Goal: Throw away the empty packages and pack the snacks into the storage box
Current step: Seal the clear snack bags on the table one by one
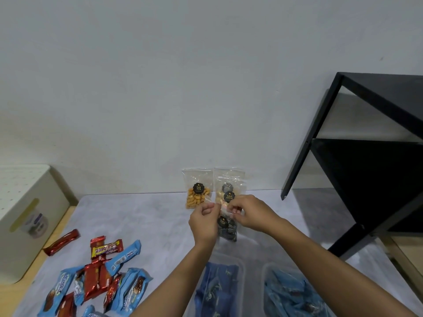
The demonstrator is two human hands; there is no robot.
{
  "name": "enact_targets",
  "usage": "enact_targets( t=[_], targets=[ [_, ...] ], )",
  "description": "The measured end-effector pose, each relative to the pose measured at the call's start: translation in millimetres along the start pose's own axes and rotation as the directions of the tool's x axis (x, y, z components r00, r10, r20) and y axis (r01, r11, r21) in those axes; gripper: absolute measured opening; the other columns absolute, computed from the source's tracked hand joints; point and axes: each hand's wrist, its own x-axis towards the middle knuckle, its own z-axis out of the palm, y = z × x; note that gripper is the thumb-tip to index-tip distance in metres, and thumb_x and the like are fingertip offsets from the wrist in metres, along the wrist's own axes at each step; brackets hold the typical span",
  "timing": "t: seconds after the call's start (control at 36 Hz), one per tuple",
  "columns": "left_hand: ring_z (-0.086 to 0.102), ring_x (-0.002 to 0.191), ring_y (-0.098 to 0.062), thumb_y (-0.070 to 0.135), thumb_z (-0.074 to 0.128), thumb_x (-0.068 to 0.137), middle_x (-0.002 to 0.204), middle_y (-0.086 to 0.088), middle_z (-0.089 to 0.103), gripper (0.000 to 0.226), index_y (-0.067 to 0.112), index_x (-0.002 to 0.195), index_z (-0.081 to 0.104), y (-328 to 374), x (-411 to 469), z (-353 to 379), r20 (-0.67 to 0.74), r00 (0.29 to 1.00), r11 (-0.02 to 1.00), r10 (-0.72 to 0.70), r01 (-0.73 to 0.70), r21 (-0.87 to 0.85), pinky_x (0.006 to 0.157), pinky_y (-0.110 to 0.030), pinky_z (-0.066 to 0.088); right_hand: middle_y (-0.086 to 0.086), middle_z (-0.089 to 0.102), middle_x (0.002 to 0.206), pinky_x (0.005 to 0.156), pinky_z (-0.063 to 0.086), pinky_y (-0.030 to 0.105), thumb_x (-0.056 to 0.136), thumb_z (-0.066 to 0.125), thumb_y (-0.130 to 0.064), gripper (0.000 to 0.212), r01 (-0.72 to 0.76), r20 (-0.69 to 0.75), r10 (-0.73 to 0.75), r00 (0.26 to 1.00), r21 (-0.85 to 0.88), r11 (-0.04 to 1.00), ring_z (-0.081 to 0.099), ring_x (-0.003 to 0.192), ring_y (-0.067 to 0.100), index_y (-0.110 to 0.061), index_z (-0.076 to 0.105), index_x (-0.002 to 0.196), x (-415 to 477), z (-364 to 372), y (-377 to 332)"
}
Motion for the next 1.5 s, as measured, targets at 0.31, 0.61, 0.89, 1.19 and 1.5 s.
enact_targets(
  t=[0.31,0.61,0.89,1.19,1.5],
  targets=[
    [0.064,0.073,-0.020,0.000,0.066,0.080,0.079,-0.012,0.067,0.011,0.000,0.092,0.066,0,8,-3,0.109,0.989,0.988,-0.105,0.116,-0.103,0.073,-0.032,0.055,-0.006,0.062,0.089,0.073,0.052,0.036,0.081,0.066,-0.025,0.010,-0.026,0.039,0.024,0.999,0.057,0.998,0.059,0.081,0.013,-0.021,0.067,0.090,3,0,3],
    [0.065,0.077,-0.020,-0.004,0.064,0.081,0.083,-0.012,0.067,0.011,0.002,0.091,0.065,5,13,-7,0.229,0.973,0.996,-0.025,0.044,-0.080,0.065,-0.020,0.057,-0.007,0.057,0.070,0.059,0.042,0.012,0.080,0.073,-0.020,0.008,-0.170,0.056,0.161,0.985,0.426,0.889,0.048,0.061,0.001,-0.014,0.067,0.079,8,6,2],
    [0.063,0.079,-0.017,-0.004,0.064,0.081,0.083,-0.009,0.066,0.016,-0.001,0.096,0.065,7,14,-6,0.291,0.955,0.999,0.050,-0.054,0.003,0.069,-0.020,0.057,0.007,0.056,0.059,0.056,0.049,0.027,0.087,0.055,-0.003,0.017,-0.296,0.085,0.303,0.949,0.564,0.771,0.053,0.057,0.020,0.003,0.067,0.076,9,4,3],
    [0.064,0.076,-0.021,-0.005,0.064,0.081,0.079,-0.011,0.066,0.013,0.001,0.092,0.065,6,17,-4,0.295,0.955,0.999,0.038,-0.029,-0.035,0.071,-0.027,0.056,0.004,0.062,0.067,0.062,0.047,0.027,0.083,0.056,-0.005,0.018,-0.042,-0.113,0.088,0.990,0.359,0.932,0.058,0.061,0.024,-0.018,0.068,0.088,1,3,7],
    [0.067,0.059,-0.004,-0.008,0.063,0.081,0.078,-0.012,0.066,0.017,-0.007,0.098,0.062,8,19,-1,0.260,0.965,0.988,-0.035,0.072,-0.134,0.062,-0.015,0.056,-0.006,0.063,0.106,0.077,0.052,0.030,0.081,0.067,-0.041,0.037,0.087,0.001,-0.088,0.996,-0.061,0.994,0.059,0.086,0.011,-0.024,0.063,0.113,-15,-6,16]
  ],
)
